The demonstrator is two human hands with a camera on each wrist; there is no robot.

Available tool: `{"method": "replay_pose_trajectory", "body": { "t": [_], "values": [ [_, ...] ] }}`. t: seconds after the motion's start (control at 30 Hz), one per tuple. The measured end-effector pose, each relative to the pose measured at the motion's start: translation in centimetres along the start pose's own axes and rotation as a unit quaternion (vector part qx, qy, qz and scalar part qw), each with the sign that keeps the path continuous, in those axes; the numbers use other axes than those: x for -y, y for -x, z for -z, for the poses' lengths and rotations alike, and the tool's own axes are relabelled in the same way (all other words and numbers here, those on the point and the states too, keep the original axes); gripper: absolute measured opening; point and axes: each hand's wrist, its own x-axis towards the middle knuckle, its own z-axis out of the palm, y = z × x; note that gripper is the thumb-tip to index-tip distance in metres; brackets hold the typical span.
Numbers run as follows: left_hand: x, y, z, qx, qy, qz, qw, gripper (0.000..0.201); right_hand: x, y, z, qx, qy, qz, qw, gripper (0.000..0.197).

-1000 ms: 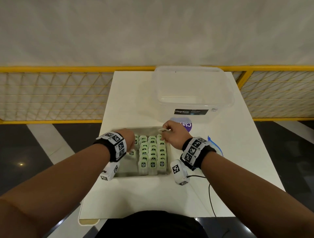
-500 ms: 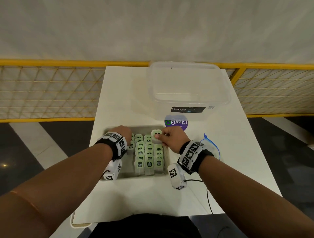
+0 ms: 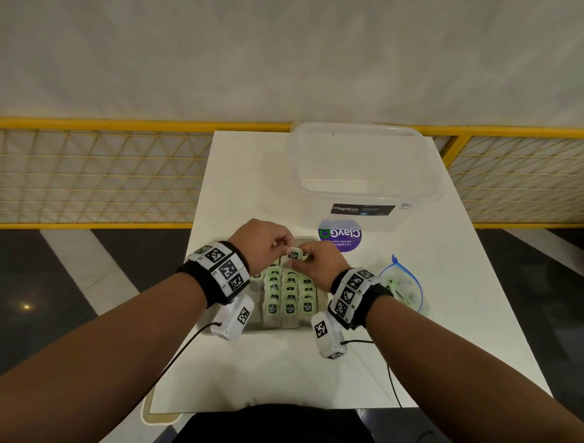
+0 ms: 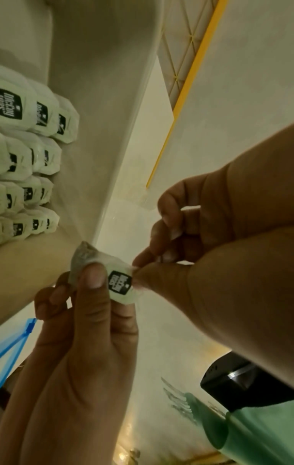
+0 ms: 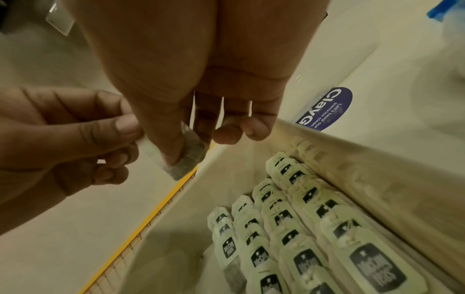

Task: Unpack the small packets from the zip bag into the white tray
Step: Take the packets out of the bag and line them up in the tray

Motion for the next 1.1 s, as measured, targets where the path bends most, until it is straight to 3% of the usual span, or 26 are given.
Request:
{"method": "replay_pose_trajectory", "body": {
  "t": [0.1, 0.3, 0.47, 0.57, 0.67, 0.77, 0.97, 1.1],
  "values": [
    [-0.1, 0.3, 0.4, 0.013, -0.013, 0.014, 1.0, 0.005, -0.1, -0.1, -0.4, -0.004, 0.017, 0.0, 1.0, 0.014],
    [1.8, 0.7, 1.4, 0.027, -0.118, 0.104, 0.987, 0.004, -1.0, 0.1, 0.5, -0.047, 0.063, -0.015, 0.997, 0.031],
    [4.7, -0.1, -1.0, 0.184, -0.217, 0.201, 0.938, 0.012, -2.6, 0.6, 1.4, -0.061, 0.156, -0.105, 0.98, 0.042],
    [7.5, -1.2, -4.0, 0.293, -0.264, 0.2, 0.897, 0.008, -3.2, 0.7, 1.0, -0.017, 0.161, -0.163, 0.973, 0.052],
    [13.8, -3.9, -8.6, 0.342, -0.289, 0.209, 0.869, 0.018, -3.4, 0.7, 0.6, 0.005, 0.126, -0.19, 0.974, 0.049],
    [16.5, -5.3, -10.6, 0.324, -0.292, 0.203, 0.877, 0.026, -3.7, 0.6, 0.4, 0.009, 0.101, -0.18, 0.978, 0.041],
    [15.5, -5.3, -9.6, 0.282, -0.304, 0.202, 0.887, 0.036, -4.0, 0.6, 0.7, 0.028, 0.082, -0.178, 0.98, 0.039],
    [16.1, -5.9, -9.9, 0.28, -0.315, 0.207, 0.883, 0.025, -4.1, 0.8, 1.3, 0.034, 0.053, -0.177, 0.982, 0.037]
  ]
}}
